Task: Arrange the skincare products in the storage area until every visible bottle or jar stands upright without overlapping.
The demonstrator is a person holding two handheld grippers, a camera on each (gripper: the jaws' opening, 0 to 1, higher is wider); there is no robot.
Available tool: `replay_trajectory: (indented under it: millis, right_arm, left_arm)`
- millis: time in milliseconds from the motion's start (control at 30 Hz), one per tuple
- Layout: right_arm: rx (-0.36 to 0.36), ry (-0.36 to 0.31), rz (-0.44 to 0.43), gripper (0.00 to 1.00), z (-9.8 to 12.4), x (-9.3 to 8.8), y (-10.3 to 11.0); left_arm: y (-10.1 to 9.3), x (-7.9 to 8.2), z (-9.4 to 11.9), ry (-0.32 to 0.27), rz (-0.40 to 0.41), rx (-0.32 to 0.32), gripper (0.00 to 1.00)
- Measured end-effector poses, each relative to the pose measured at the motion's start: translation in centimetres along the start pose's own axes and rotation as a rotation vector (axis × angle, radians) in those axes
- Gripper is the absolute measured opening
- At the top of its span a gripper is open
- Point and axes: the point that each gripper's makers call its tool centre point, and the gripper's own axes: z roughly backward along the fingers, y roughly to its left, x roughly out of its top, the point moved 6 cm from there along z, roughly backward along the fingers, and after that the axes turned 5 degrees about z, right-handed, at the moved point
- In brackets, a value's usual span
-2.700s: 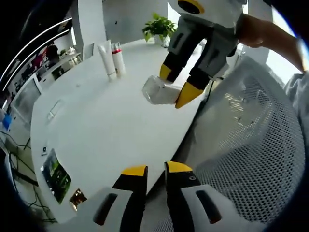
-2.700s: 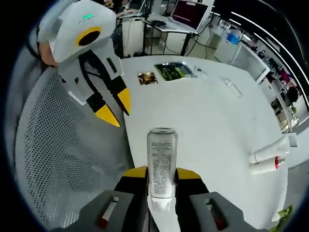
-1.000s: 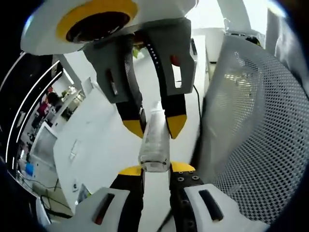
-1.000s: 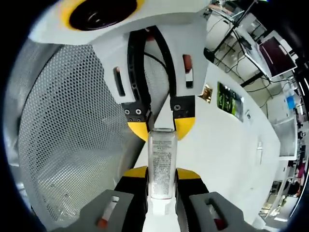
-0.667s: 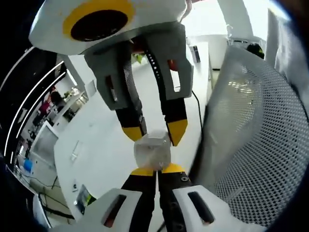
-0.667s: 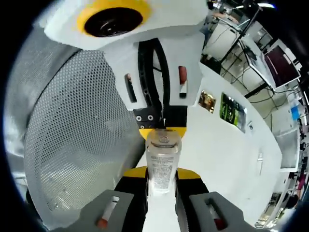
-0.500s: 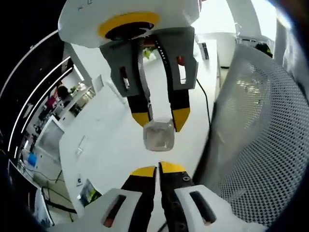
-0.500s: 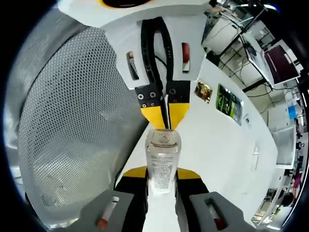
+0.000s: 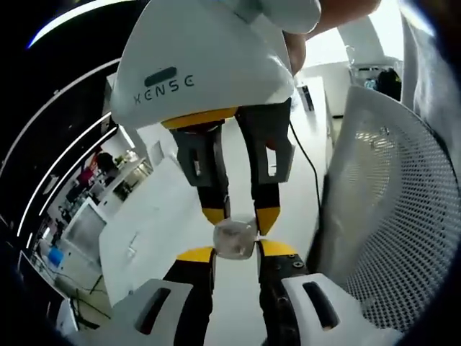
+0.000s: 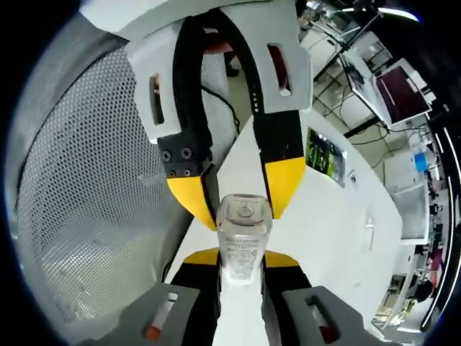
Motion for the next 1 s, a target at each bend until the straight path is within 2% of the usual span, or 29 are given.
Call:
replay_trajectory:
  millis: [133,267,367,400,533,700,767,1000]
  right_arm:
    - [0.008,0.06,0.053,0.12,-0.6,-0.4,0.1]
    - [0.013,0.04,0.089,0.12,-0.4,0.6,0.3]
    - [0.014,0.046,0.106,0.12,-0.7,1.0,0.3]
    - [0.017,0.068,0.127,0.12,-0.8,1.0,0.3]
    - [0.005,0.078,0.14,0.12,-0.7,1.1,0.2]
    - [0.002,0.039,0.138,0.13,-0.4,1.0,0.0]
    - [0.014,0.001,0.123,0.13,-0.6,0.9,0.2]
    - [0.035,-0.1,-0.005,0.16,-0.9,0.7,0.8]
  left_arm:
    - [-0.4,0.4,-0.1,-0.01,-0.039,-0.014,0.25]
    - [-0.6,0.2,-0.3,0.007,-0.049,-0.022,0.25]
    - [-0.6,0.1,-0.4,0.011,-0.063,-0.023,0.25]
    - [-0.7,0.2,-0.4,0.011,-0.065,-0.026,0.25]
    - [-0.4,0.0,-0.2,0.017,-0.03,-0.037,0.23]
    - [0.0,0.0,0.0,0.005,0.006,-0.053,0.22]
    - [-0.1,-0.2,-0.1,0.011,0.025,-0.076,0.21]
    - [-0.1,-0.4,0.1,0.013,0.07,-0.109,0.21]
